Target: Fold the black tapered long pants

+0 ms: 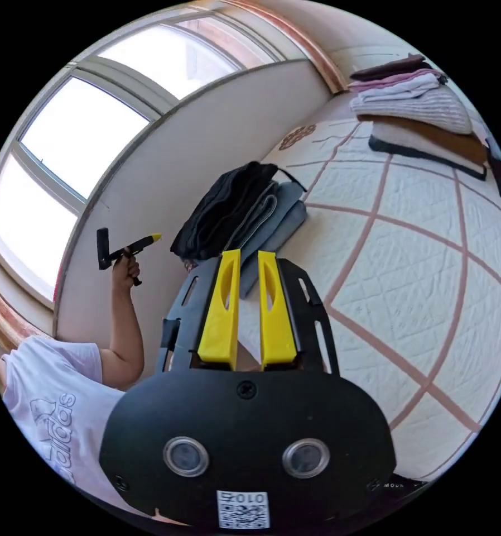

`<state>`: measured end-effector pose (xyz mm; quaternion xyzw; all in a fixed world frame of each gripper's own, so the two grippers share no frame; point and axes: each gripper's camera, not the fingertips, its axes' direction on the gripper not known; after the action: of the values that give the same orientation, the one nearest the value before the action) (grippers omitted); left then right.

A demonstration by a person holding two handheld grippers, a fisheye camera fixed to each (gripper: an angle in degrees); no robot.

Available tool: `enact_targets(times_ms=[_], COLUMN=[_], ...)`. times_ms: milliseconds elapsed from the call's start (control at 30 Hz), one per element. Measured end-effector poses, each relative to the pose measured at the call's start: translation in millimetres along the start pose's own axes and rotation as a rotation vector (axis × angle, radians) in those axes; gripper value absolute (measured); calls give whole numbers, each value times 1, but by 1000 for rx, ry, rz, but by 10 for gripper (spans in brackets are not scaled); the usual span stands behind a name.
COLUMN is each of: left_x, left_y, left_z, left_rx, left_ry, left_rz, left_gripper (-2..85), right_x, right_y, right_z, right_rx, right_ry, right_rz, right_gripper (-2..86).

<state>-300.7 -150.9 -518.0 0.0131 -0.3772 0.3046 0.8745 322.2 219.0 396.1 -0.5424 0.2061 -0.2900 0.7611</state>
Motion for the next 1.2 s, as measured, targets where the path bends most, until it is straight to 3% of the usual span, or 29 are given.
enact_targets(times_ms=[100,233,300,367,400,500,600,667,767,967,1200], left_x=[70,141,165,177,179,185,211,256,328,478,576], left_y=[-17,-46,-53,-56,-53,-33,-9,16,26,8,1], left_z=[1,37,64,134,145,130,57,-3,-42,-83,-49], left_rx=[130,129,72,-165,-190,-97,159,401,566,790,958], left_ry=[19,34,-28,-171,-173,-207,-178,-166,-125,-91,163], left_rz=[139,204,201,160,150,70,39,79,201,418,499], left_gripper=[4,-1,-1,-1,-1,-2,-2,-2,-2,-2,2], right_x=[-18,-50,-68,-77,-79,-80,-79,-78,-80,-93,-83], right_y=[13,38,59,76,87,117,154,176,205,246,290], right_z=[-28,-62,-87,-108,-122,-151,-174,-185,-197,-225,-270], right_rx=[110,233,308,359,381,417,468,507,547,570,702], right_ry=[50,165,287,360,392,442,574,690,905,1229,1253], right_rz=[-62,-166,-213,-211,-192,-185,-170,-161,-148,-109,-65], right_gripper=[62,52,46,40,36,31,35,43,53,50,63])
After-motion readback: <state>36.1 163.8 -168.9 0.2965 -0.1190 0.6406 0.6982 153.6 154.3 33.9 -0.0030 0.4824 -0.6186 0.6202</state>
